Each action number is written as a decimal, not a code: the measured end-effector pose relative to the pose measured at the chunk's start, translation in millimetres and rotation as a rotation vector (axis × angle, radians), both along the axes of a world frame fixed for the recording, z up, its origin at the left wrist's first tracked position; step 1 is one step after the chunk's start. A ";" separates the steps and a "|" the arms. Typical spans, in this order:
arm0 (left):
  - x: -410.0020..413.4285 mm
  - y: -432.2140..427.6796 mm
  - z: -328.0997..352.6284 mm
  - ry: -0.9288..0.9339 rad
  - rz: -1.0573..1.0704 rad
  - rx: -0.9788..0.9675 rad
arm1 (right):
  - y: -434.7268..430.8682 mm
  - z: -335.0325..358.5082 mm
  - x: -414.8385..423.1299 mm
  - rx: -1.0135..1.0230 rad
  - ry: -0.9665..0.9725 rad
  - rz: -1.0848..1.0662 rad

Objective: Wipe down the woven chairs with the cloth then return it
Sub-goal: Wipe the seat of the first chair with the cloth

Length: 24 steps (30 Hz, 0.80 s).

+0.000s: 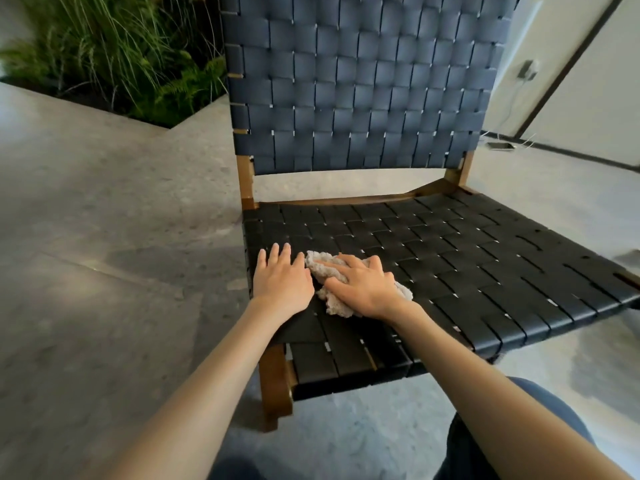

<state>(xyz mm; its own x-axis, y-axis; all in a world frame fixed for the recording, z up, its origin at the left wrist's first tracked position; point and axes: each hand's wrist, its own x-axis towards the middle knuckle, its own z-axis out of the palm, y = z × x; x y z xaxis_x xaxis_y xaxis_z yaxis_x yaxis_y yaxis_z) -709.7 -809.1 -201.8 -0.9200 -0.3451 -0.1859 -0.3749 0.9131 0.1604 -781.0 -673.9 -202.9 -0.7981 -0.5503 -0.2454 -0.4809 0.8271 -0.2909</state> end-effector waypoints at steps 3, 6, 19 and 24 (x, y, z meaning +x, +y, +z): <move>14.2 15.1 6.9 -0.009 -0.012 0.011 | 13.0 7.6 18.0 0.024 -0.004 -0.032; 22.6 24.7 12.1 -0.012 -0.032 0.003 | 22.8 13.5 32.8 0.056 -0.007 -0.048; 31.7 33.9 14.7 0.061 -0.113 0.065 | 38.7 24.6 61.8 0.107 0.069 0.033; 21.0 40.2 12.1 0.013 -0.113 0.057 | 70.6 24.2 52.6 0.082 0.134 0.040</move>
